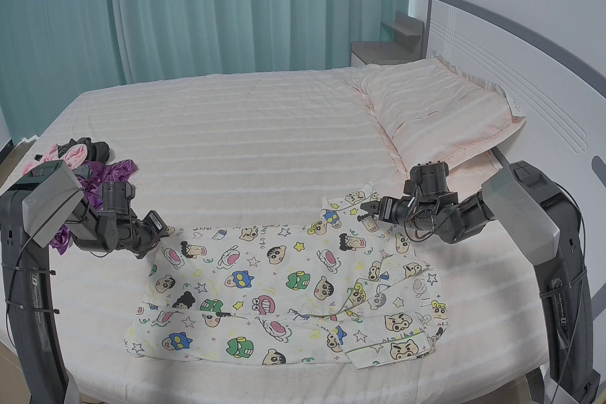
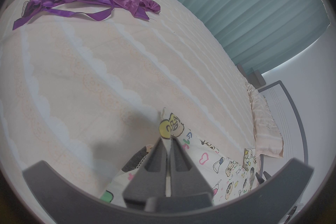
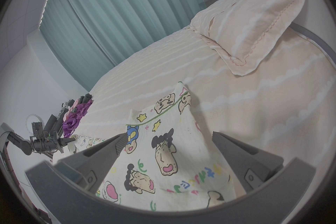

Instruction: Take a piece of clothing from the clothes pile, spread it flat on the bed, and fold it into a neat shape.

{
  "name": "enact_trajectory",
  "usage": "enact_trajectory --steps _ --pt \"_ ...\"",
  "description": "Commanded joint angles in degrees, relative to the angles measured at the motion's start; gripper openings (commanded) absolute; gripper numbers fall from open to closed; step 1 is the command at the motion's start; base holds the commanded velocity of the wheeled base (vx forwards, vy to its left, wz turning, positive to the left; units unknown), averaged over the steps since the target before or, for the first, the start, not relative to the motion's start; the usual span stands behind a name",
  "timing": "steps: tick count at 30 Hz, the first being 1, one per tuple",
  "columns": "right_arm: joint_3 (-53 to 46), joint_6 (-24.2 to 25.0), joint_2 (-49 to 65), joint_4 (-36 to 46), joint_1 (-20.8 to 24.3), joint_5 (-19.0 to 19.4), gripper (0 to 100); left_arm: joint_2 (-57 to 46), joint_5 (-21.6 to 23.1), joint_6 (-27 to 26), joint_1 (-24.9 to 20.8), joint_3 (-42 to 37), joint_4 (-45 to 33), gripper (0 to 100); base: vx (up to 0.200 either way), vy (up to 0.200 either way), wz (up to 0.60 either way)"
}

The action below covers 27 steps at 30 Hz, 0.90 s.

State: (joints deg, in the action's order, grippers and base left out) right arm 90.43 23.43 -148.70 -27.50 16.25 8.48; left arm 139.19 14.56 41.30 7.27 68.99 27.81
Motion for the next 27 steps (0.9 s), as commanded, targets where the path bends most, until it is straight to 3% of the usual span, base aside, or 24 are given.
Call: enact_trajectory --steps 1,10,17,18,27 --pt "2.12 -0.67 -2.21 0.08 0.10 0.57 100 -0.41 -0.05 0.01 -0.15 -0.17 -0.03 0 0.000 0.000 0.00" --pt "10.20 -2.78 -6.60 6.32 2.47 1.27 100 -0.41 0.03 -0.08 -0.15 -0.17 0.05 0 0.000 0.000 0.00" --pt "11.35 -2.86 -7.57 6.67 2.73 1.36 100 -0.41 0.12 -0.08 -0.15 -0.08 0.05 0 0.000 0.000 0.00" --pt "11.35 -2.86 -7.57 6.67 2.65 1.36 0 -0.41 0.12 -0.08 -0.15 -0.08 0.05 0 0.000 0.000 0.00" --pt "10.91 -1.72 -6.87 5.79 -0.17 1.45 0 -0.24 0.03 -0.17 -0.15 0.36 0.05 0 0.000 0.000 0.00"
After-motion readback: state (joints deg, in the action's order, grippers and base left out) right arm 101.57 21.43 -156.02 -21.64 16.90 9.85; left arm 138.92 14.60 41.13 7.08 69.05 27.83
